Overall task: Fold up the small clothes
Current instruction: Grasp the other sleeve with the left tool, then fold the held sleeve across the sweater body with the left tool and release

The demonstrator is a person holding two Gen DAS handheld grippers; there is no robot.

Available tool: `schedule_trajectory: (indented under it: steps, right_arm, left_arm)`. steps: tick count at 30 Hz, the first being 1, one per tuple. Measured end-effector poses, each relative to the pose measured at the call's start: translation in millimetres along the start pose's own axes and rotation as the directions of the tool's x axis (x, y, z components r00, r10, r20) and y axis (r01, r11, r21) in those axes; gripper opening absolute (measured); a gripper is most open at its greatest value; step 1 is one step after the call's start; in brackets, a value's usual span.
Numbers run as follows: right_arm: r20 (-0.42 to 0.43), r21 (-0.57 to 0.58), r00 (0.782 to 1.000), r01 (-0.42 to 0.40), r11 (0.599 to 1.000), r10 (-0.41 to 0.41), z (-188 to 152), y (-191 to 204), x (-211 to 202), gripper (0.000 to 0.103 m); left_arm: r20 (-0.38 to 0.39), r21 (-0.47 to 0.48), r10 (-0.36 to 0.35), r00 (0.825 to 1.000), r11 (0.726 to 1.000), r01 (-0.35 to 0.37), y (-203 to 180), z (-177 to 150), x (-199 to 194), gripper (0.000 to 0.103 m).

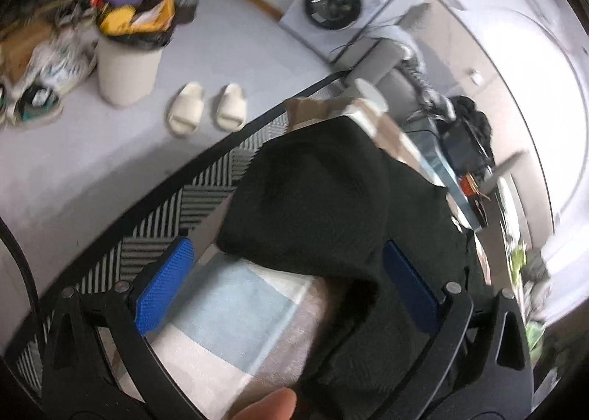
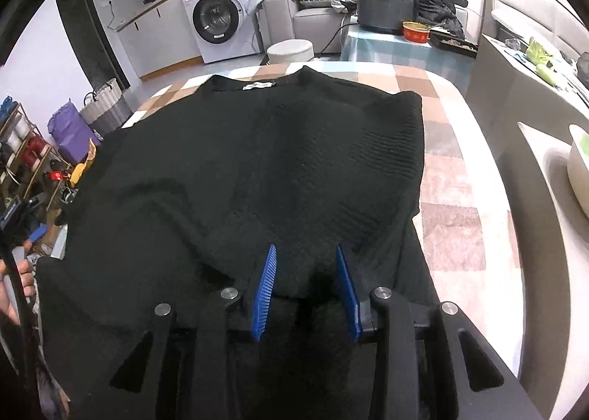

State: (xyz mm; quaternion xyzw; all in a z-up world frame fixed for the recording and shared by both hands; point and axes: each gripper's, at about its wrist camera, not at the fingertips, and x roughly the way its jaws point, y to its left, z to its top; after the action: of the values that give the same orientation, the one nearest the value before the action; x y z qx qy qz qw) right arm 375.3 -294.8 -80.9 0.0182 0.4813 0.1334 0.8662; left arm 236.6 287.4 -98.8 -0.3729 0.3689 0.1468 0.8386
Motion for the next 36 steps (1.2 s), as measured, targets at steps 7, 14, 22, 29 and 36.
schedule_trajectory:
  steps: [7, 14, 22, 29, 36]
  right_arm:
    - [0.018, -0.005, 1.000, -0.018, 1.000, 0.018, -6.1, -0.2, -6.9, 0.034]
    - [0.014, 0.019, 1.000, -0.007, 1.000, 0.007, -12.7, -7.4, -10.0, 0.034]
    - [0.027, 0.034, 1.000, -0.011, 0.999, 0.010, -18.5, -10.7, -17.2, 0.034]
    - [0.048, 0.043, 0.999, -0.003, 0.999, 0.001, -23.6, -12.6, -30.1, 0.034]
    - [0.050, 0.077, 0.999, 0.016, 0.997, -0.020, -29.5, -22.7, -36.5, 0.034]
  left_arm:
    - [-0.067, -0.048, 0.050, 0.996, 0.997, -0.053, 22.8, 15.2, 40.6, 0.082]
    - [-0.062, -0.026, 0.068, 0.996, 0.997, -0.069, 11.2, 12.1, 65.6, 0.027]
    - [0.132, 0.169, 0.017, 0.991, 0.985, -0.039, -58.8, 22.6, 33.1, 0.006]
    - [0.057, 0.563, -0.164, 0.985, 0.820, 0.104, -208.7, -25.5, 27.1, 0.007]
    - [-0.227, 0.659, -0.170, 0.959, 0.698, 0.280, -253.1, -100.2, 68.2, 0.051]
